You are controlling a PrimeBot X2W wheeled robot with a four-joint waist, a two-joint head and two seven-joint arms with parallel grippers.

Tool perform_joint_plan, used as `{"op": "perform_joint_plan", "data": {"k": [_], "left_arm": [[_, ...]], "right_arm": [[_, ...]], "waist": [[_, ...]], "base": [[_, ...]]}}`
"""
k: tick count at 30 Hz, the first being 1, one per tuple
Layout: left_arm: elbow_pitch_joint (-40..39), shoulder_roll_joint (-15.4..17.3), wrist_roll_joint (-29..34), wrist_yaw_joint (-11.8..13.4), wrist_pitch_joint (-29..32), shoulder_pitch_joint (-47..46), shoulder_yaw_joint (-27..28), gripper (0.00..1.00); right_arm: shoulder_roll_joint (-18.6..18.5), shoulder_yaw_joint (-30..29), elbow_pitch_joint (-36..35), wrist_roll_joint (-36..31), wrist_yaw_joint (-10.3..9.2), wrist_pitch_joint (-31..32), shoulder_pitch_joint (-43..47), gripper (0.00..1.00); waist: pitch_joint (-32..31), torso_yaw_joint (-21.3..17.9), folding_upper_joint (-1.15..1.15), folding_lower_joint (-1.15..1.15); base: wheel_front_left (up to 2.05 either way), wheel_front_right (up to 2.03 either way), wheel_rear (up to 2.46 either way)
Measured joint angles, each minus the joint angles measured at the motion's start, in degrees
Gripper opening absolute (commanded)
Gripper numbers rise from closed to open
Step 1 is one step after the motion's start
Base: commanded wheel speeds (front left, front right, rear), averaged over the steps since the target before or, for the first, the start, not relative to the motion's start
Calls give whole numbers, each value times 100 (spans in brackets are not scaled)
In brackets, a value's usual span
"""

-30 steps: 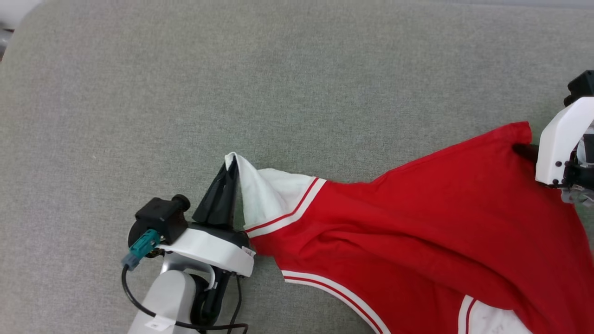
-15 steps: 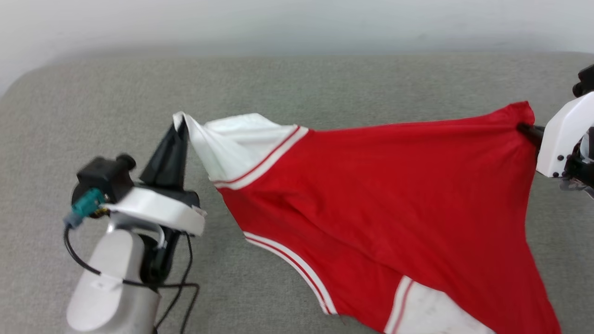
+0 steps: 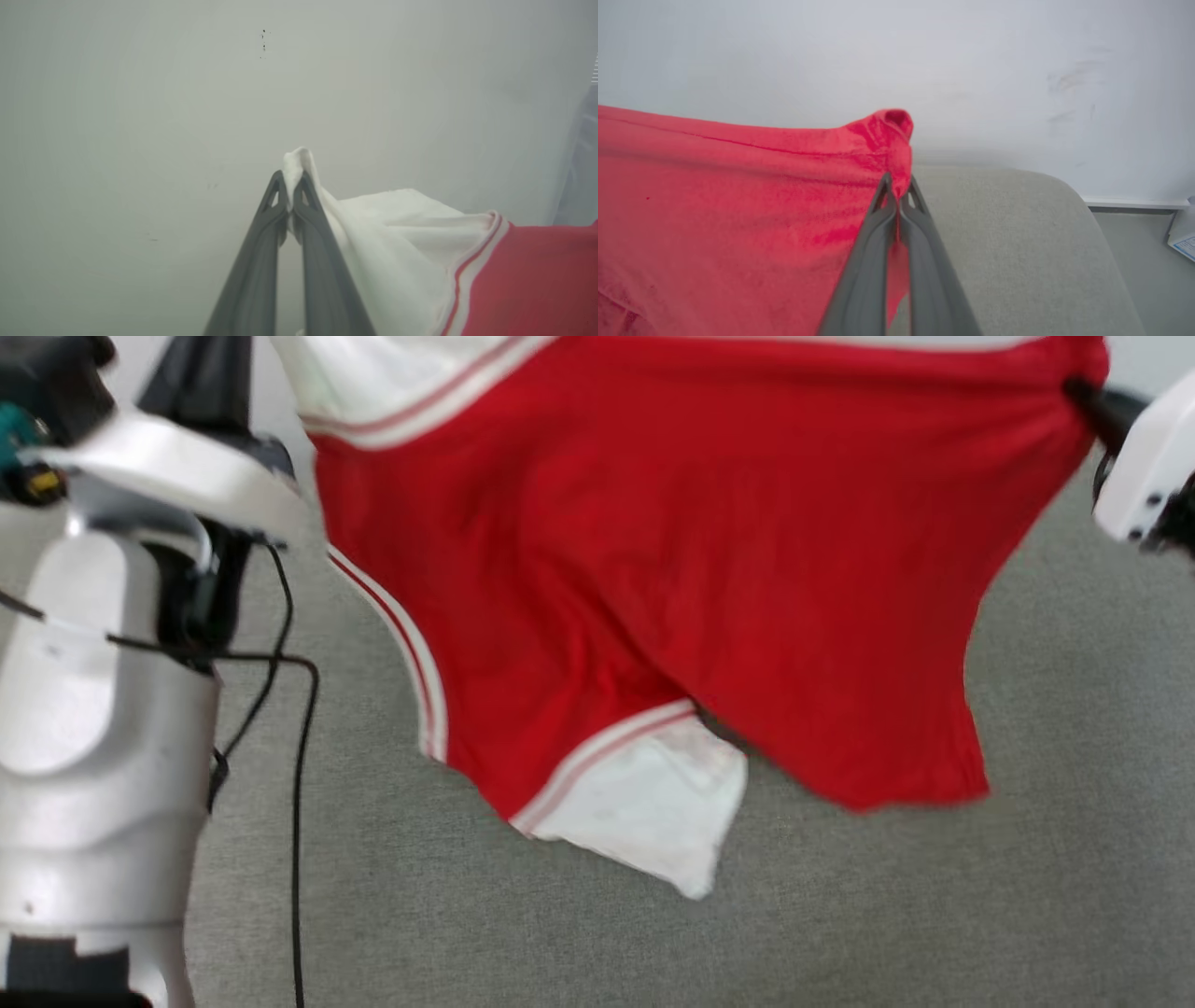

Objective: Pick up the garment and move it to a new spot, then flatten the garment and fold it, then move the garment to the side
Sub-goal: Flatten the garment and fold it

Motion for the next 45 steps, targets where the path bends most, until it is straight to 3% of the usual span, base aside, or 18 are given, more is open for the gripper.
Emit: {"op": "perform_joint_plan", "data": {"k": [14,23,35,45], "left_arm": [[1165,385,334,225,34,-2906,85,0],[2087,530,452,277,33,-4012,35,0],[3322,372,147,103,-221,-3989,-20,0],[3587,134,-428,7,-482,-2332,-203,0]], "right_arm": [[163,-588,399,-1031,3,-1274,-2231,0],[477,-678,992,-1447,3,-1786,-3240,0],[821,-353,1678,-1171,2,-2121,-3292,0],[891,256,1629,-300,0,-2455,-1406,0]], "waist": [[1137,-37,0,1],[1884,98,0,1],[2355,286,0,1],[1940,310,0,1]], "base": [[0,0,0],[0,0,0],[0,0,0],[0,0,0]]}}
